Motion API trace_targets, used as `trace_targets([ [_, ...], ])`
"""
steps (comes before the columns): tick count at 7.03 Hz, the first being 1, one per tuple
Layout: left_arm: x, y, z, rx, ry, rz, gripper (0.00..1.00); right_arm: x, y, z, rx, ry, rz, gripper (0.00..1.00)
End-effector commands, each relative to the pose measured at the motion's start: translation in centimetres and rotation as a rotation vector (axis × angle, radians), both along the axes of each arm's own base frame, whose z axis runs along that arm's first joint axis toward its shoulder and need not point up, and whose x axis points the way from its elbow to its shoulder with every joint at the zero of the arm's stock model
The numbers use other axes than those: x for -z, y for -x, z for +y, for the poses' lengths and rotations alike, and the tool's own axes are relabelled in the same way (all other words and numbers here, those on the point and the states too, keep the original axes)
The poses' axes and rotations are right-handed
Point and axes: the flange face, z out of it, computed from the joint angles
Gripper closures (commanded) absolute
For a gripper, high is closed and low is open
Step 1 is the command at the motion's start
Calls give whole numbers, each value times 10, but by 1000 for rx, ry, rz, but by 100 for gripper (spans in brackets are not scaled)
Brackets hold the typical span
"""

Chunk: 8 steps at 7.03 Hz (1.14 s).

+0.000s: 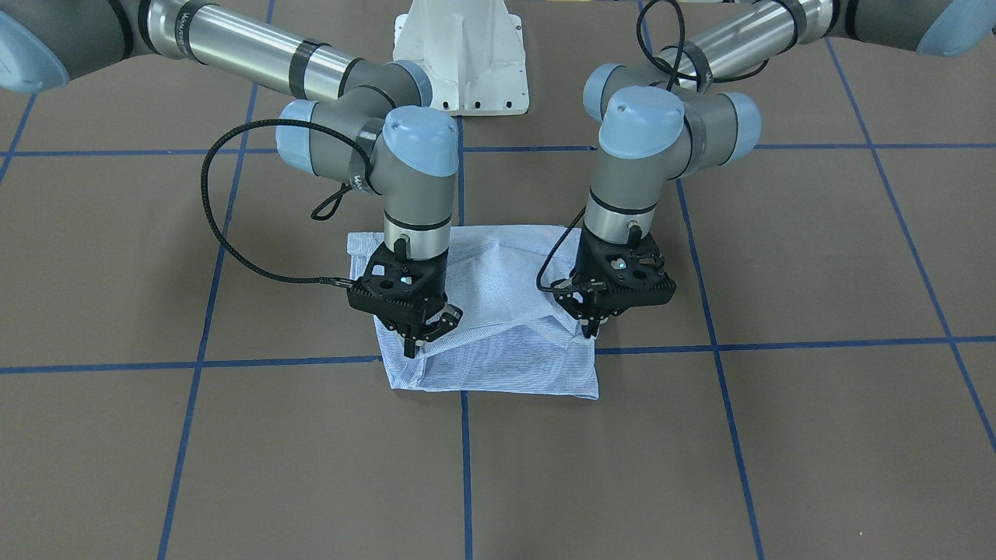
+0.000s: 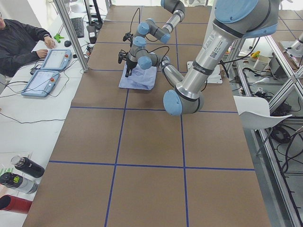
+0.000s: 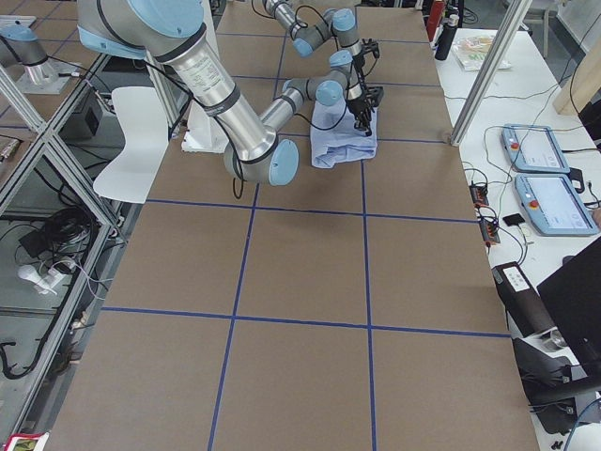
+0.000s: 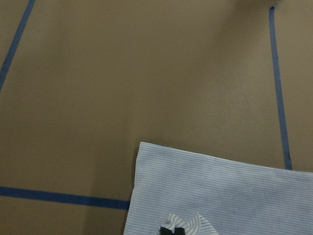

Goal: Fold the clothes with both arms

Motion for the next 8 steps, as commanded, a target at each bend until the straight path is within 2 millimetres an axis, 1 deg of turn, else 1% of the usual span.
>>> trace_targets([
  [1,-35,-1,-30,-34,-52,-70,100,-21,6,-10,43,-1,50,100],
  [2,-39,6,-38,-47,-85,-81,100,-21,3,-13,75,-4,52,100],
  [3,-37,7,-38,-48,-86,-68,96,-21,-1,-17,96,8,43,68],
  [4,-31,13,-41,-52,-111,-29,2,-15,-10,-22,175,-15,46,1],
  [5,-28,32,-50,-90,-79,16,0,-13,-34,-40,220,35,-5,0],
  [6,-15,57,-48,-178,-64,83,0,-9,-64,-59,283,66,-58,0],
  [7,-16,92,-32,-197,-109,77,0,-9,-98,-74,340,68,-98,0],
  [8,-19,119,-1,-241,-142,34,0,-20,-134,-77,399,69,-97,0],
])
